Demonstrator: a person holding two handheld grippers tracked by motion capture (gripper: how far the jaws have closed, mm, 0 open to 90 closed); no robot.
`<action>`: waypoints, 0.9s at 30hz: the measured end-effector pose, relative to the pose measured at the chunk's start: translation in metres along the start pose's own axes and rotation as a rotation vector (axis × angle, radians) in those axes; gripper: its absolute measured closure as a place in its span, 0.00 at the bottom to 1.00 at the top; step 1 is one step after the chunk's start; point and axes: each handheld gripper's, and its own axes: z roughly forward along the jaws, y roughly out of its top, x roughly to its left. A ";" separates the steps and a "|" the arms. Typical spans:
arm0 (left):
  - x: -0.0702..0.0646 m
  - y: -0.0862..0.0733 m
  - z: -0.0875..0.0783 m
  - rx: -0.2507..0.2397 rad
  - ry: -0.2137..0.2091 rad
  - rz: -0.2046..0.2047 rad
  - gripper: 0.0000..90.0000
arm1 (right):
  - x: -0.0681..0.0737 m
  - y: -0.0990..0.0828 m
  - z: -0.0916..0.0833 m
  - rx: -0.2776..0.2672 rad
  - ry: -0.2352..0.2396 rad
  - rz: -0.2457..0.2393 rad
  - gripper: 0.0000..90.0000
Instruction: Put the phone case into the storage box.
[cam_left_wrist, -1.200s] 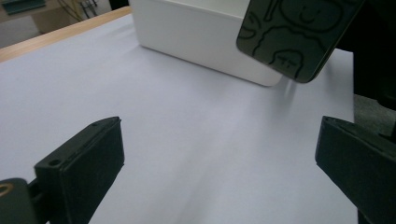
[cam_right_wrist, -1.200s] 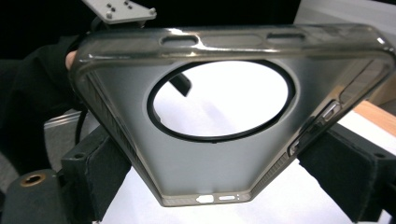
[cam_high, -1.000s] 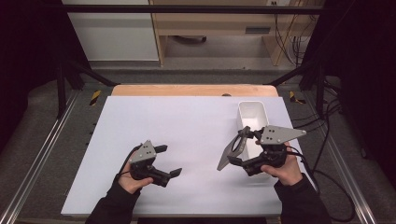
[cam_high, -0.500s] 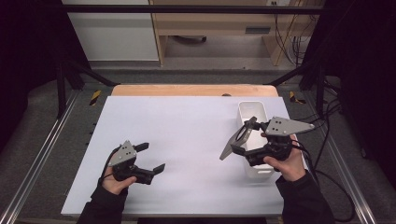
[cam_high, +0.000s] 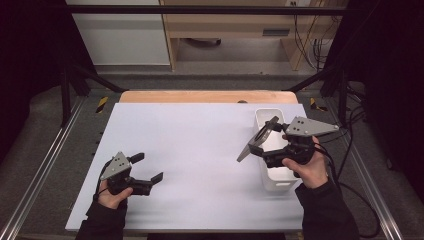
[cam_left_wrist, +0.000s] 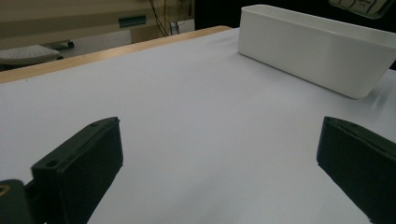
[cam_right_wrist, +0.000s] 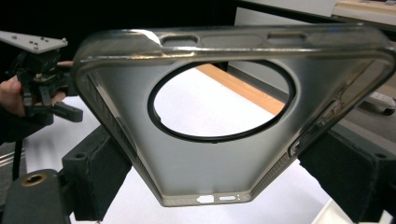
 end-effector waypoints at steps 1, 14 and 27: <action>0.001 -0.001 -0.001 0.000 0.001 -0.002 0.00 | -0.001 0.001 0.000 0.000 -0.005 0.003 0.13; 0.008 -0.008 -0.009 0.001 0.025 -0.023 0.00 | -0.013 0.013 0.003 0.009 -0.113 0.031 0.13; 0.012 -0.012 -0.012 0.002 0.044 -0.028 0.00 | -0.032 0.025 0.011 0.015 -0.246 0.080 0.13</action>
